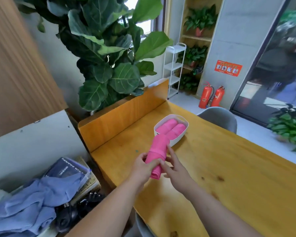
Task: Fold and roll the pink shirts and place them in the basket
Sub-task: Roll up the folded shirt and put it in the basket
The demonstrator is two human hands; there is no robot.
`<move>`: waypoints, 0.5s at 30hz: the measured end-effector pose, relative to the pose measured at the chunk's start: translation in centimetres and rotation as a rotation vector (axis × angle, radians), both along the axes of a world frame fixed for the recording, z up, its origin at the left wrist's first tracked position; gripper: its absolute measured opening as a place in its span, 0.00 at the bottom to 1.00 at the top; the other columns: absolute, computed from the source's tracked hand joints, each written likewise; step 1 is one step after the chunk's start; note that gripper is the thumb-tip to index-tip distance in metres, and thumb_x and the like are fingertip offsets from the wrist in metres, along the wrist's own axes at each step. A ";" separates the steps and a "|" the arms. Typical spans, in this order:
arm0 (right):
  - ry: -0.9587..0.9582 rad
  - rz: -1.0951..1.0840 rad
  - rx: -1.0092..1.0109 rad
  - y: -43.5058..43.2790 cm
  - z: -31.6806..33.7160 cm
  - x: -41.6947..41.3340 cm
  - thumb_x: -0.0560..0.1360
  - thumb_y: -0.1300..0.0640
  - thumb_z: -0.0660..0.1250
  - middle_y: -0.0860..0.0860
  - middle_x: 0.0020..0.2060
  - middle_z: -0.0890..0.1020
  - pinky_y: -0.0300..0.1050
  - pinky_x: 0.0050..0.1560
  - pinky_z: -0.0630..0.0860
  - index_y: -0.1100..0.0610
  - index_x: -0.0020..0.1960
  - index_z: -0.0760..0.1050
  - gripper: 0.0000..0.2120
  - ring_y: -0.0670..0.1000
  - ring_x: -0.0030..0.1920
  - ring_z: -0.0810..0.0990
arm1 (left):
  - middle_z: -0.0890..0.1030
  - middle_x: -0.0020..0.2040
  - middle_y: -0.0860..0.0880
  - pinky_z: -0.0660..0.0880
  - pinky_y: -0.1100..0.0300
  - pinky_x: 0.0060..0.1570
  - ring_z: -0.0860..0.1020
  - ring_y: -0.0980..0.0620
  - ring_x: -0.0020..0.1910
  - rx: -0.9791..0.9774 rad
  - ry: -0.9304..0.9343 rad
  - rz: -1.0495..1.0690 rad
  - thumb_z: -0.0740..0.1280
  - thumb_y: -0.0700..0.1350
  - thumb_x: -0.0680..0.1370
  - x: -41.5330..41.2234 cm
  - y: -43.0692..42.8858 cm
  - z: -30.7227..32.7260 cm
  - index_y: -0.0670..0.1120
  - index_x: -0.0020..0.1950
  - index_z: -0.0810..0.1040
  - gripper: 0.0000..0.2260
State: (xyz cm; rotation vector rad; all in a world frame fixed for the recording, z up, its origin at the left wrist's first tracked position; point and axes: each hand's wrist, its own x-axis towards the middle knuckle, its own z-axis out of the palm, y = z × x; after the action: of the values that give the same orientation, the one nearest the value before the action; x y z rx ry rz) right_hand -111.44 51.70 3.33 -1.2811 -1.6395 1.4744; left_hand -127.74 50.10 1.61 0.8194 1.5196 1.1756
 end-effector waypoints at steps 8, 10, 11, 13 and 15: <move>-0.009 -0.102 -0.063 5.3 -0.3 0.0 0.83 0.50 0.70 0.39 0.70 0.75 0.55 0.61 0.82 0.30 0.83 0.49 0.40 0.54 0.57 0.85 | 0.80 0.66 0.53 0.84 0.51 0.57 0.83 0.53 0.58 0.010 0.071 -0.231 0.75 0.60 0.78 -1.2 8.6 -0.5 0.60 0.75 0.71 0.27; -0.018 -0.159 -0.068 6.6 -0.5 0.0 0.83 0.53 0.70 0.39 0.70 0.76 0.57 0.59 0.81 0.30 0.82 0.50 0.40 0.60 0.54 0.84 | 0.79 0.65 0.54 0.83 0.51 0.58 0.82 0.54 0.59 0.046 0.155 -0.307 0.73 0.62 0.78 -1.6 10.7 -0.8 0.65 0.80 0.65 0.32; -0.021 -0.183 -0.072 7.3 -0.7 -0.1 0.83 0.55 0.70 0.40 0.70 0.76 0.57 0.58 0.81 0.29 0.82 0.51 0.40 0.58 0.51 0.84 | 0.79 0.64 0.55 0.83 0.52 0.57 0.82 0.55 0.58 0.054 0.189 -0.338 0.73 0.61 0.78 -1.8 11.6 -0.8 0.65 0.80 0.64 0.32; -0.008 -0.222 -0.085 8.5 -0.7 -0.1 0.83 0.58 0.70 0.41 0.71 0.76 0.51 0.55 0.83 0.30 0.82 0.51 0.41 0.50 0.53 0.86 | 0.80 0.61 0.54 0.83 0.50 0.57 0.82 0.54 0.57 0.049 0.223 -0.397 0.72 0.63 0.78 -2.2 13.4 -1.1 0.66 0.81 0.64 0.33; -0.002 -0.250 -0.098 9.5 -0.7 -0.2 0.83 0.59 0.69 0.42 0.71 0.75 0.43 0.50 0.84 0.33 0.83 0.50 0.42 0.47 0.55 0.87 | 0.80 0.61 0.54 0.84 0.48 0.57 0.83 0.53 0.57 0.041 0.230 -0.472 0.71 0.63 0.77 -2.5 15.1 -1.1 0.68 0.81 0.62 0.33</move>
State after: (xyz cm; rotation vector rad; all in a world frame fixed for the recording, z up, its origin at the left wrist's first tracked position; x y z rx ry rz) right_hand -111.65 61.24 2.68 -1.4822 -1.3658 1.4130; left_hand -130.27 65.21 0.47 1.2936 1.3793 0.7843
